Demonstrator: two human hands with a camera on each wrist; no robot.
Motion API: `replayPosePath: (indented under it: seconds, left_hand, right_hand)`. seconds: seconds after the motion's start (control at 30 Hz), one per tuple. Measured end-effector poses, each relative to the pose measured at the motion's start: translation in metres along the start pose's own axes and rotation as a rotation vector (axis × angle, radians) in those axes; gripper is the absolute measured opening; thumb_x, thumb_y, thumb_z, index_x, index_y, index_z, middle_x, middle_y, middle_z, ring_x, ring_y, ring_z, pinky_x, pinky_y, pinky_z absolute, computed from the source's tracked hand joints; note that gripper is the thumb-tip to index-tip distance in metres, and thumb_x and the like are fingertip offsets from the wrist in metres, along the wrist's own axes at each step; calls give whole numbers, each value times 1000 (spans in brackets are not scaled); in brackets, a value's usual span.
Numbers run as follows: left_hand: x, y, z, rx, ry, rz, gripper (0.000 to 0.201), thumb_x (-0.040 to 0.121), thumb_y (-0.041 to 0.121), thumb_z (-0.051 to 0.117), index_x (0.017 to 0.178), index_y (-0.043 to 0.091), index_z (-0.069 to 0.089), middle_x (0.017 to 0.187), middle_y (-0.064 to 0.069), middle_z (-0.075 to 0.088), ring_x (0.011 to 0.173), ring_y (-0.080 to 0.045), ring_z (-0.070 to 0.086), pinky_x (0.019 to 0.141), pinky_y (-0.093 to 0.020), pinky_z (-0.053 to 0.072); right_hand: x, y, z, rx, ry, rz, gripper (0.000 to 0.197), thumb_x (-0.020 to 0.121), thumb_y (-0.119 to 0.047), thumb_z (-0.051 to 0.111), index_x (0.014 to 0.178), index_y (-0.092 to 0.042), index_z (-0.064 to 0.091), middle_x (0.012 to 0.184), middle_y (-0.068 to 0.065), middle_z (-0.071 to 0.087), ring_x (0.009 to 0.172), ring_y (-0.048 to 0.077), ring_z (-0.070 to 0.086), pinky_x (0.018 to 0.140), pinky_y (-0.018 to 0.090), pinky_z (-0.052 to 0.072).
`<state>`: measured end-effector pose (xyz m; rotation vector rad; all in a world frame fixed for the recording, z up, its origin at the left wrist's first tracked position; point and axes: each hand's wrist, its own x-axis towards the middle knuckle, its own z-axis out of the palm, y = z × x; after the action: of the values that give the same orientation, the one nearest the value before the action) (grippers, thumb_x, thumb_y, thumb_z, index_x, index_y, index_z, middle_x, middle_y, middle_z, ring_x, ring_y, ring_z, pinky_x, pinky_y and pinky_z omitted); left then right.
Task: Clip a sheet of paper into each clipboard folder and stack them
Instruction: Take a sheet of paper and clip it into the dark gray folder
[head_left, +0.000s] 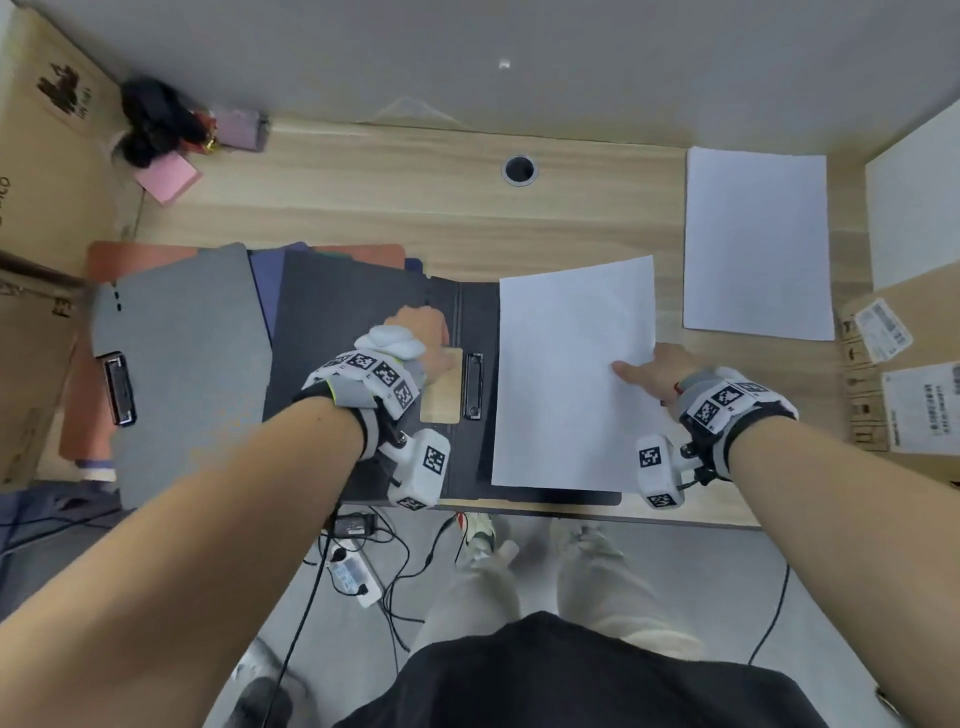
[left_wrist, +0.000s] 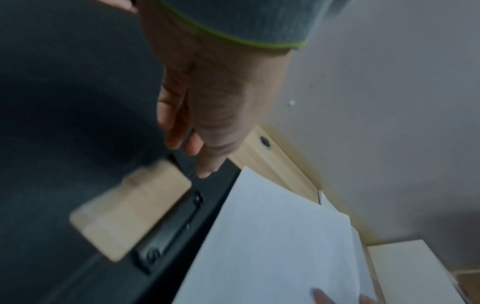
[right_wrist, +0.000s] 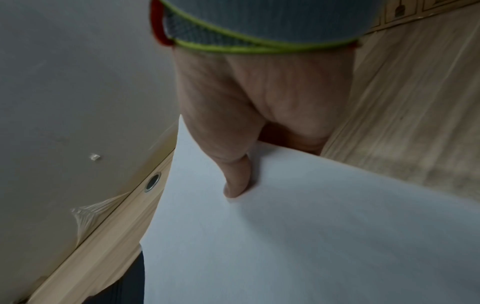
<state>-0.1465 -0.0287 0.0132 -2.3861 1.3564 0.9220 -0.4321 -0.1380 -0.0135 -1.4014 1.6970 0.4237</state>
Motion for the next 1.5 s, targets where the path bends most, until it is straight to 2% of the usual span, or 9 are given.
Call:
replayPosePath:
  seconds: [0.17,0.3,0.43,0.6,0.8,1.03,1.17,1.3,1.5]
  left_hand:
    - [12,28,50,-54,-76,-53,44,87,46,68,113,10,65,84,-2,59,73,-22,56,62,-29,44]
    - [23,36,64,-74,-96,-156,62,83,47,73,124,7,49,107,-9,62,84,-26,56,66,-35,46]
    - [28,41,61,-91,-118,-214,49,82,41,76,112,8,54,95,-7,60,76,-23,55,61,-33,44]
    - [33,45,60,-152,-132,-239,32,79,31,74,94,12,53,71,-1,52,56,-16,46,48,-26,36]
    - [37,31,67,-377,-121,-208,46,69,40,75,112,25,66,100,3,70,80,-20,70,82,-35,59]
    - [32,23,67,-594,-100,-168,44,78,20,76,121,17,66,110,-2,72,82,-23,73,84,-36,60]
    - [32,22,66,-613,-113,-171,44,76,19,73,119,19,66,97,-3,73,75,-23,75,81,-38,62]
    - [31,23,67,-598,-116,-180,43,74,23,74,116,20,66,92,-1,73,72,-21,75,80,-38,62]
    - [32,25,69,-594,-104,-198,44,70,26,77,113,21,66,91,-2,74,75,-22,75,79,-39,62]
  right_hand:
    - [5,8,8,38,-26,29,88,89,-50,63,152,-3,22,151,13,38,105,27,50,90,41,48]
    - [10,13,15,85,-45,36,84,86,-49,67,147,-4,31,144,11,46,113,30,53,94,42,46]
    - [11,14,19,128,-67,38,68,89,-41,67,138,-1,42,117,8,52,98,27,49,85,38,44]
    - [16,11,25,179,-53,18,62,90,-40,66,132,2,48,114,5,55,97,26,51,85,36,43]
    - [24,9,27,229,-59,46,78,86,-44,70,140,3,39,137,14,50,118,32,51,104,46,42]
    - [32,14,30,243,-35,66,86,78,-49,75,139,1,41,139,12,51,124,34,50,104,48,43]
    - [45,23,40,259,-59,28,115,48,-73,75,135,-3,50,136,10,57,121,31,56,102,48,46]
    - [35,14,39,252,-43,15,92,70,-57,77,135,1,47,133,13,57,119,32,56,101,45,46]
    - [28,6,34,202,-41,19,84,79,-51,73,137,2,44,136,10,54,123,31,53,103,43,44]
